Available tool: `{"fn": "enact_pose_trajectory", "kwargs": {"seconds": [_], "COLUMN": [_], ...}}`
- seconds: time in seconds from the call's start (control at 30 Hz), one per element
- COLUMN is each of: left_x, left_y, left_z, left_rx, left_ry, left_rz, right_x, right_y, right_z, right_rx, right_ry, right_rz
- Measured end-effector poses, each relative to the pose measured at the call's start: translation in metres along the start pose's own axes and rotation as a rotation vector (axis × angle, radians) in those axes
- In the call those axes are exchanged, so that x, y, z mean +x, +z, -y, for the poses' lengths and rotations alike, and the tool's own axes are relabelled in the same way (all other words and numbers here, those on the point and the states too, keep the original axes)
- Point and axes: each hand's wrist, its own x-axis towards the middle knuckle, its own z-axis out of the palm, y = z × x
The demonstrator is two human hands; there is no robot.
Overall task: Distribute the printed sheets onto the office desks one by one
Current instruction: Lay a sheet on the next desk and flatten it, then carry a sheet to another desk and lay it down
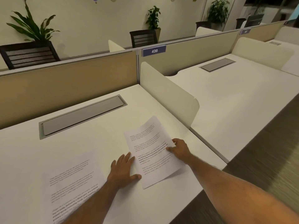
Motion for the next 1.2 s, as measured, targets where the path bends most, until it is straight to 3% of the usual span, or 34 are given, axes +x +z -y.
{"fn": "enact_pose_trajectory", "kwargs": {"seconds": [0.17, 0.33, 0.5, 0.7, 0.9, 1.2], "left_x": [0.02, 0.044, 0.068, 0.099, 0.138, 0.188], "left_y": [-0.005, -0.014, -0.021, -0.019, -0.008, 0.007], "left_z": [-0.027, -0.088, -0.176, -0.303, -0.447, -0.627], "left_rx": [-0.111, -0.4, -0.793, -0.956, -0.942, -0.91], "left_ry": [0.041, 0.088, 0.08, 0.239, 0.331, 0.418], "left_rz": [-0.093, -0.165, 0.002, 0.186, 0.223, 0.265], "right_x": [-0.022, -0.051, -0.075, -0.092, -0.088, -0.08], "right_y": [-0.037, -0.096, -0.157, -0.231, -0.324, -0.477], "right_z": [-0.026, -0.062, -0.111, -0.182, -0.25, -0.322], "right_rx": [0.1, 0.342, 0.693, 0.988, 1.142, 1.178], "right_ry": [-0.024, 0.049, 0.175, 0.229, 0.241, 0.195], "right_rz": [-0.048, -0.084, -0.168, -0.343, -0.482, -0.584]}}
